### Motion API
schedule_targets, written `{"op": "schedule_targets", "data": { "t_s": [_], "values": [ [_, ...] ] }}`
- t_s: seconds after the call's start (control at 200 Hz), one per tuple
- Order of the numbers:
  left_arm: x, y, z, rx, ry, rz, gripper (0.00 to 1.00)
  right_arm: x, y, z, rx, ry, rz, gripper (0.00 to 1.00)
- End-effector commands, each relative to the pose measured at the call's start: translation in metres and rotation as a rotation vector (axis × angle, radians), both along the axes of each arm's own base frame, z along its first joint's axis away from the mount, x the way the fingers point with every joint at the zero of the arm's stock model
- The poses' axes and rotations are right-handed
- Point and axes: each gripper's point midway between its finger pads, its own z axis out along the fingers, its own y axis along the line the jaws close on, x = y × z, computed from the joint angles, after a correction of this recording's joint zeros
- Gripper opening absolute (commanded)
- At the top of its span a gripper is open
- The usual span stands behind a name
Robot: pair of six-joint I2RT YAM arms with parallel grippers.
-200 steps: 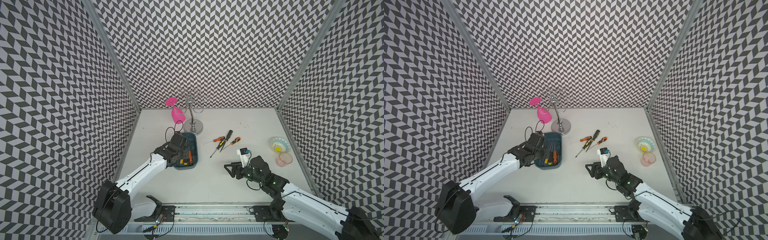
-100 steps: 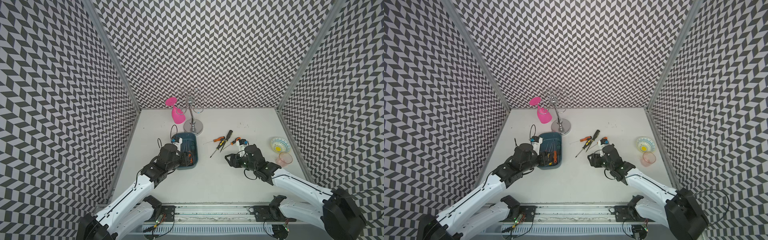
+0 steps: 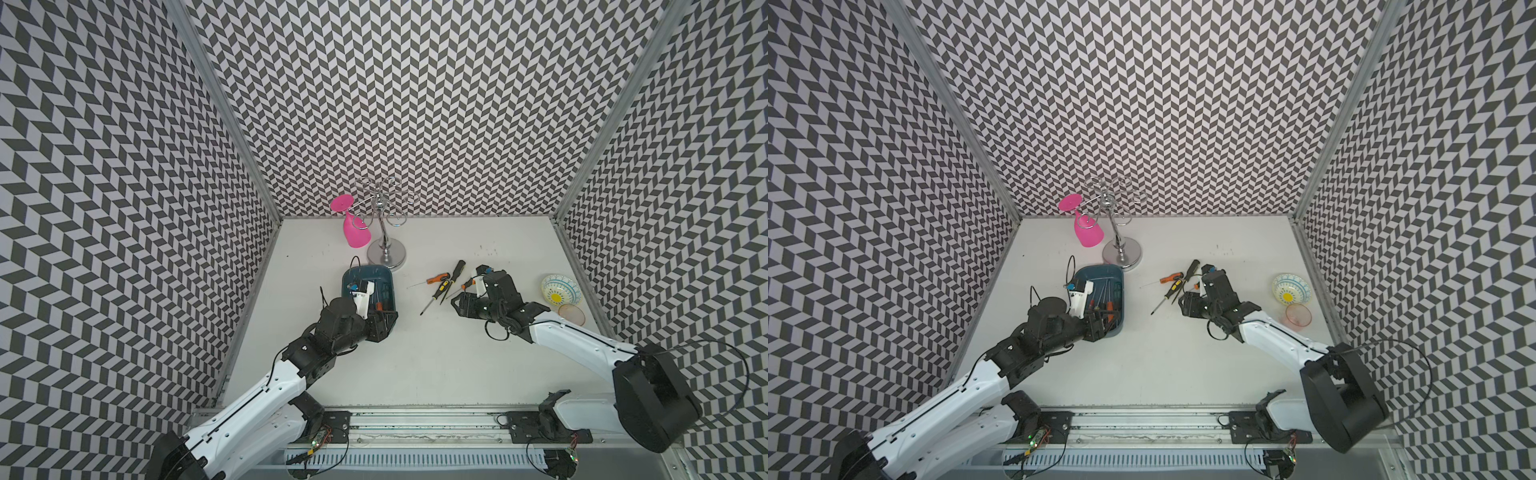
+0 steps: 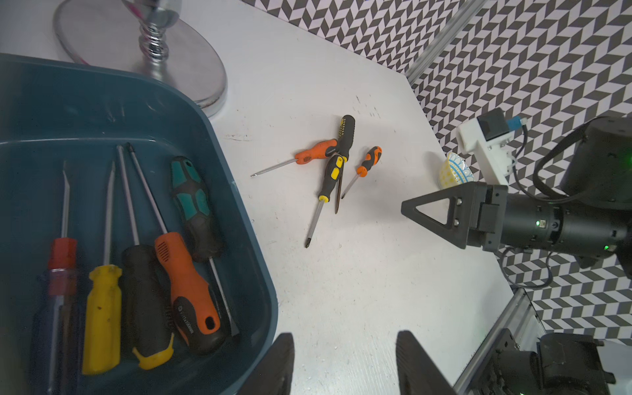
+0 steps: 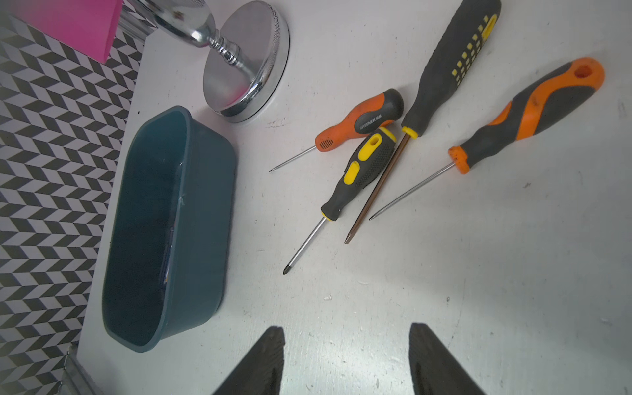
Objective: Put the screwdriver on the desktop into the storage box
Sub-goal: Pick up the screwdriver from the center of the board.
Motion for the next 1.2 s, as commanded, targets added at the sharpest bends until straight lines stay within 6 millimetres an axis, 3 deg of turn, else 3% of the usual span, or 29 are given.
{"op": "schedule_targets", "data": {
  "t_s": [0.0,0.18,0.41,0.711,1.196],
  "values": [
    [0.001,-0.008,0.014,-0.04,-0.044,-0.018,0.51,0.009,0.0,0.006,0.002,-0.022,0.001,0.61],
    [-0.004,-0.018,0.013,-0.062,-0.042,-0.052,0.52,0.025,-0.014,0.002,-0.028,0.004,-0.061,0.6],
    [-0.009,-0.03,0.007,-0.065,-0.024,-0.084,0.51,0.056,-0.028,-0.009,-0.098,0.057,-0.142,0.52],
    [-0.014,-0.028,0.006,-0.059,-0.031,-0.079,0.51,0.095,-0.042,-0.027,-0.187,0.128,-0.227,0.49],
    [-0.018,-0.021,0.002,-0.064,-0.038,-0.064,0.51,0.115,-0.048,-0.067,-0.258,0.221,-0.278,0.46]
  ]
}}
